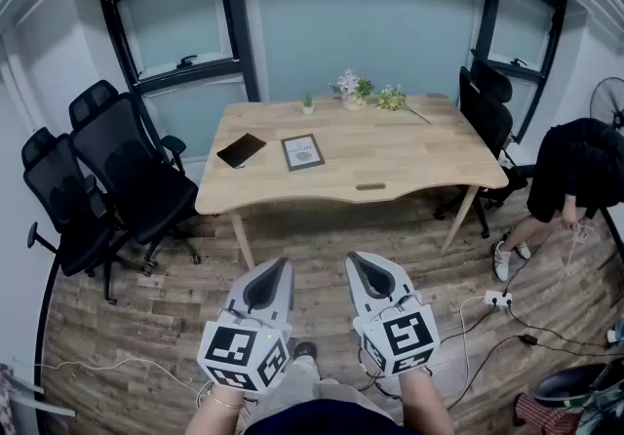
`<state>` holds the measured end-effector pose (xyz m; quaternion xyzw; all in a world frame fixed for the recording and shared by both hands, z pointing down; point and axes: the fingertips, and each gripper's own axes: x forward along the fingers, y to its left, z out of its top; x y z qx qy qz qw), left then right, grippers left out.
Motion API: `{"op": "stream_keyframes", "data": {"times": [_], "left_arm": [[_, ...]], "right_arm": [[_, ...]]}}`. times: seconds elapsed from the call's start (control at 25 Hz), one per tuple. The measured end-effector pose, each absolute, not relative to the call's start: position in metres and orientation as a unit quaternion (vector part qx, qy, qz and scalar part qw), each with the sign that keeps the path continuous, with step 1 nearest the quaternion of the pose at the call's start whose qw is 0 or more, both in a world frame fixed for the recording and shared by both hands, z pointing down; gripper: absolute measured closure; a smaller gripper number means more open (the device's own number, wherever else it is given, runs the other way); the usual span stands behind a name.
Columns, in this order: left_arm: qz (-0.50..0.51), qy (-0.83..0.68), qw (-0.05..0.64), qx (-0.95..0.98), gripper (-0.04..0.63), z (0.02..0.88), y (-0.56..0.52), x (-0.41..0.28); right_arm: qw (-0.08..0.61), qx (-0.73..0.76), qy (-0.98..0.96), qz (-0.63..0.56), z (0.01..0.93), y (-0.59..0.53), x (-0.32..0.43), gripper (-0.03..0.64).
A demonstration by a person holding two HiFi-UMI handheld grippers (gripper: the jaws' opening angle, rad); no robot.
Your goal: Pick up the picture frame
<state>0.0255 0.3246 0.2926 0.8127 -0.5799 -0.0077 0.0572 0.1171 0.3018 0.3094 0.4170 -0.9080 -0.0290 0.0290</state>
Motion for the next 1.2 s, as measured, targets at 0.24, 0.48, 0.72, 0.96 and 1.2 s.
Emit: {"op": "stream_keyframes", "data": {"times": [0.24,0.48,0.72,0.96,1.2], "left_arm": [[-0.006,-0.574,0.064,0.816,0.591,0.295,0.314,0.023],[-0.018,-0.564,0.069,0.823,0.59,0.294,0.297,0.014],[-0.013,-0.561,0.066,0.825,0.589,0.297,0.273,-0.004],[-0.01,-0.555,0.075,0.828,0.589,0.308,0.248,-0.016],[-0.013,-0.552,0.08,0.83,0.586,0.311,0.221,-0.029]], "right_arm": [[0.014,0.426,-0.904,-0.035,0.303,0.295,0.113,0.615],[0.02,0.436,-0.899,-0.046,0.304,0.278,0.097,0.615],[0.019,0.44,-0.897,-0.034,0.307,0.256,0.08,0.614],[0.028,0.431,-0.901,-0.024,0.317,0.233,0.065,0.612],[0.035,0.428,-0.903,-0.015,0.322,0.208,0.052,0.611]]}}
